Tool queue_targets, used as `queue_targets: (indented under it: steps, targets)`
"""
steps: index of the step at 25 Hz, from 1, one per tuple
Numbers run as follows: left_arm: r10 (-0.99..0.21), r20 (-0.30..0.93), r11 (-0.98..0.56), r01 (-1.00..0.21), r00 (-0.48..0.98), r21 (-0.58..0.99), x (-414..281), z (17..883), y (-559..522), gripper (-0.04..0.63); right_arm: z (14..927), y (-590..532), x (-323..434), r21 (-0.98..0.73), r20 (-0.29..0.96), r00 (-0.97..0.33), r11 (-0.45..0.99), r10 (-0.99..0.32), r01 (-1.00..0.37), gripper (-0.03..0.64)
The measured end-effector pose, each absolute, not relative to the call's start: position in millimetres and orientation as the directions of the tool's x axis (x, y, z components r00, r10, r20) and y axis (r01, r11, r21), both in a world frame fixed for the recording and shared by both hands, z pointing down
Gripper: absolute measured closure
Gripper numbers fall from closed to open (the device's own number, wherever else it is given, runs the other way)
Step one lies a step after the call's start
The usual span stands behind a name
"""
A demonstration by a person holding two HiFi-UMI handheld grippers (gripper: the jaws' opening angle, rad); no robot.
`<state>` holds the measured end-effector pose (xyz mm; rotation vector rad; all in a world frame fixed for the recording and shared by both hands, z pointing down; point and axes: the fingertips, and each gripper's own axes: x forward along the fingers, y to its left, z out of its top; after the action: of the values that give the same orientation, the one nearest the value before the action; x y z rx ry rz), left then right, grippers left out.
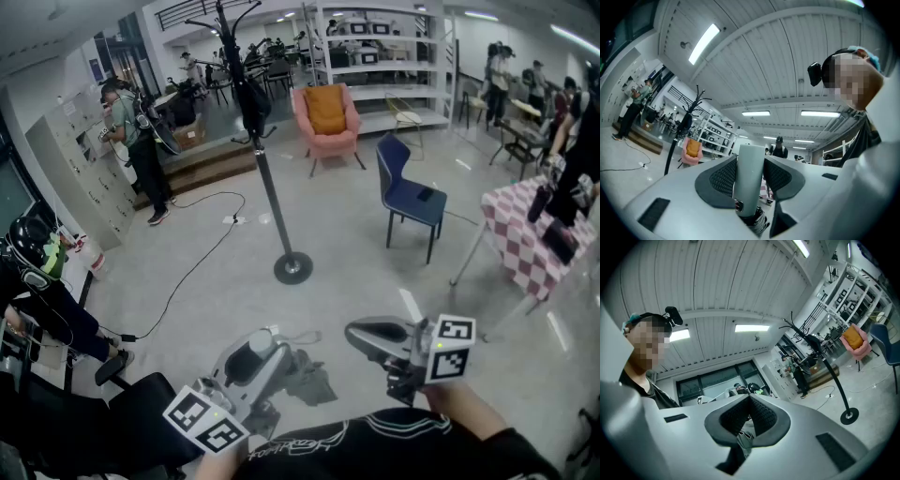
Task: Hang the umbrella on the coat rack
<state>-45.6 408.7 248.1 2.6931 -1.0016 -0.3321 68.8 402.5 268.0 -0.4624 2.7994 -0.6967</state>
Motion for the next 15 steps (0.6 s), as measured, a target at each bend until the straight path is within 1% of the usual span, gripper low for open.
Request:
queue_targets:
  steps: [7, 11, 15]
  targets:
    - [-0.655, -0.118, -0.739, -0.599, 0.747, 0.308, -16.7, 242.8, 405.5, 0.426, 268.2, 398.2, 91.9, -0.505, -0.132, -0.927, 0.829, -0.351, -0.242, 0.604]
    - [-0.658, -0.094, -0.735, -0.609, 0.747, 0.298, 1.7, 242.4, 407.4, 0.426, 267.2, 398.2, 106.4, -0.540, -0.144, -0.929, 0.814, -0.342, -0.216, 0.604]
    - [-0.666, -0.092, -0.726, -0.615, 0.740, 0.308, 17.7, 239.9, 407.7, 0.426, 264.1, 399.7, 124.7, -0.540, -0.158, -0.930, 0.818, -0.333, -0.201, 0.604]
